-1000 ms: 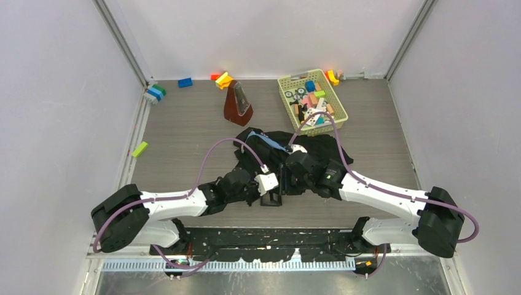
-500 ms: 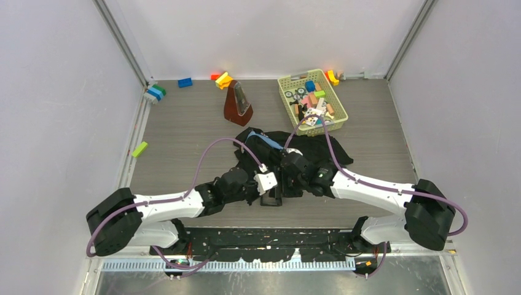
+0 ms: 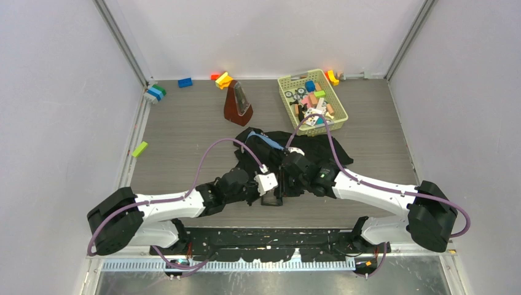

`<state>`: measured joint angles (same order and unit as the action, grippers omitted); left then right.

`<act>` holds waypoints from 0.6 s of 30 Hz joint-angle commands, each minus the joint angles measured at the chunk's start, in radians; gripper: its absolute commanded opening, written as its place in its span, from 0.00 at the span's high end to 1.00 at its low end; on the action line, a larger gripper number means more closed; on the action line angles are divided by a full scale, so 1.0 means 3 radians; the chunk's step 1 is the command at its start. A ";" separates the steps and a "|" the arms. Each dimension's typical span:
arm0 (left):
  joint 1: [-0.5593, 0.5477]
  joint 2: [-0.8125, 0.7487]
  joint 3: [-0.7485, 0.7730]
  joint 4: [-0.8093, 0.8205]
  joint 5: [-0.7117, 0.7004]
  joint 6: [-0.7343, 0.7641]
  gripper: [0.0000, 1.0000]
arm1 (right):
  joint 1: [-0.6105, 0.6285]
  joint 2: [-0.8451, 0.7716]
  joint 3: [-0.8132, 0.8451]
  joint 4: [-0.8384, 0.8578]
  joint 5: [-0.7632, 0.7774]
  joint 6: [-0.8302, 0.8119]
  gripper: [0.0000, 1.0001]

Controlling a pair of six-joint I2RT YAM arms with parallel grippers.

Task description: Remove the brooch from the garment

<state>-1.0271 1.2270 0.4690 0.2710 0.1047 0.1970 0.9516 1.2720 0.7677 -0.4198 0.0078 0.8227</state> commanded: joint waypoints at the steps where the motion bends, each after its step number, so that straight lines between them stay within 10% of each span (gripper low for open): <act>1: -0.0029 0.0041 0.0080 0.0053 -0.0095 0.0084 1.00 | -0.0002 -0.0112 -0.0015 0.0019 0.0081 0.0021 0.72; 18: -0.0163 0.0447 0.0262 0.0127 -0.0323 0.0332 1.00 | -0.0002 -0.0119 0.0009 0.0055 0.0020 -0.0014 0.95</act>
<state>-1.0668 1.3529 0.5053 0.2653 0.0303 0.2611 0.9516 1.2667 0.7624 -0.4213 0.0093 0.8207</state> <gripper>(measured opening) 0.013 0.178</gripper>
